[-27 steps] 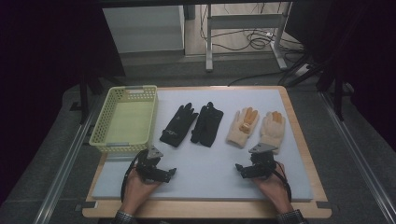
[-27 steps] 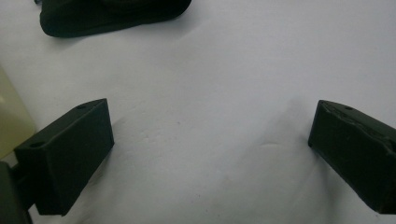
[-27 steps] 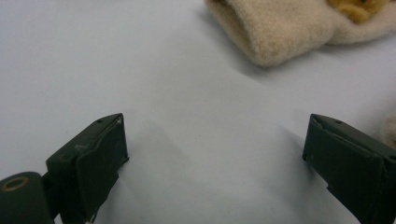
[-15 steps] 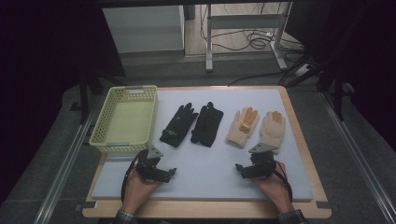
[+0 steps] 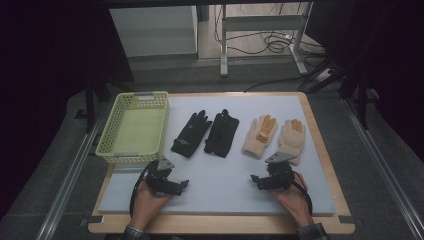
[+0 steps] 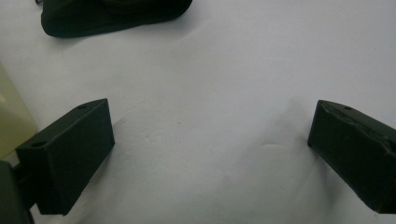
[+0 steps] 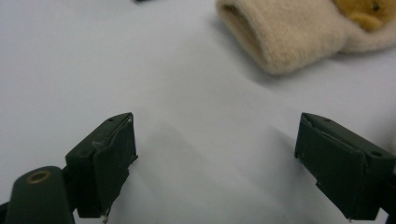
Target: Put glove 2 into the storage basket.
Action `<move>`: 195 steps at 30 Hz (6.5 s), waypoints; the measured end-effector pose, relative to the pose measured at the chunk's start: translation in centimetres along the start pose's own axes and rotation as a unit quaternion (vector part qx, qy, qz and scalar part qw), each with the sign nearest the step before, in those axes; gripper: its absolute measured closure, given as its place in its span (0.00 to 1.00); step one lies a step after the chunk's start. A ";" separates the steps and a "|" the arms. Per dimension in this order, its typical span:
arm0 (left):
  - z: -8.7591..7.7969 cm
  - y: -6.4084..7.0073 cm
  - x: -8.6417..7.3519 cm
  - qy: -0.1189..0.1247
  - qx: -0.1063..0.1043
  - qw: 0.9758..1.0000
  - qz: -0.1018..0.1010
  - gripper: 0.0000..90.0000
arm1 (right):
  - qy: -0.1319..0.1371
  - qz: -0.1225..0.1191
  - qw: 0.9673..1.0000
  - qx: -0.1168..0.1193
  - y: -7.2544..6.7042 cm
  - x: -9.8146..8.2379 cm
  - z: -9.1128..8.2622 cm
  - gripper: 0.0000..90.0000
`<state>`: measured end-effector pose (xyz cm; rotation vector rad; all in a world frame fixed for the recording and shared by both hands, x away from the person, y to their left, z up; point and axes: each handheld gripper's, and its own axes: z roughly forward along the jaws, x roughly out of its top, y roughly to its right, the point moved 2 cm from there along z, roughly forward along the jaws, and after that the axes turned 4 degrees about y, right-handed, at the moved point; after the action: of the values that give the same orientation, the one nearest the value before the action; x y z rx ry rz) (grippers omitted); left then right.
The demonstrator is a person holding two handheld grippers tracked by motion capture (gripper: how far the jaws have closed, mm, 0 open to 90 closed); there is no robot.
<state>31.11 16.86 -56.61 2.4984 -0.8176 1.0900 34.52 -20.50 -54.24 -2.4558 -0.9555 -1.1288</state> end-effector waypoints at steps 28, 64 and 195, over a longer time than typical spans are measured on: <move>0.0 0.0 0.0 0.001 0.000 1.000 -0.002 0.01 | 0.024 -0.028 0.998 0.048 -1.7 8.2 3.6 0.35; 0.0 0.0 0.0 0.000 -0.001 1.000 -0.003 0.01 | -0.058 -0.048 0.997 0.012 -1.3 14.2 15.1 0.52; 0.0 0.0 0.0 -0.001 -0.001 1.000 -0.001 0.01 | 0.060 -0.158 0.975 0.148 -8.2 16.4 4.8 0.97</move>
<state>31.11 16.90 -56.62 2.4993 -0.8150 1.0850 39.65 -4.62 -45.24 -2.0248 -1.3983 -1.1191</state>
